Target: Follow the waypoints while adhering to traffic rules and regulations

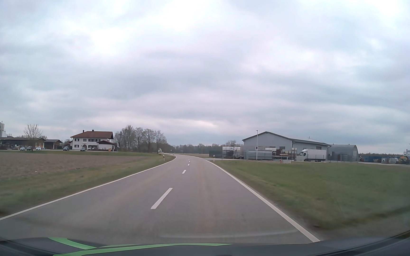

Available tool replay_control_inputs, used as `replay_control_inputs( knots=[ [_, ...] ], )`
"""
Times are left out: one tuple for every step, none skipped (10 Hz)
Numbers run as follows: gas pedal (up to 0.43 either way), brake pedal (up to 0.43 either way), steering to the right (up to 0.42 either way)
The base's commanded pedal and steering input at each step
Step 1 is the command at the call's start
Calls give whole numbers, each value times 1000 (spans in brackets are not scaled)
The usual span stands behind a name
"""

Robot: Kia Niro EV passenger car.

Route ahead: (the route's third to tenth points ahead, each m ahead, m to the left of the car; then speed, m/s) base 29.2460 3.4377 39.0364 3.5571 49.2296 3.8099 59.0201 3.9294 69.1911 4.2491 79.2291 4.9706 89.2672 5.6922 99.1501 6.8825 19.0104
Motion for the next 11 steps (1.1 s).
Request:
replay_control_inputs(
  knots=[
    [110,0,-2],
    [110,0,-1],
    [110,0,-2],
    [110,0,-2],
    [118,0,-2],
    [118,0,-2],
    [130,0,-3],
    [138,0,-3],
    [150,0,-3],
    [150,0,-3],
    [157,0,-3]
  ],
)
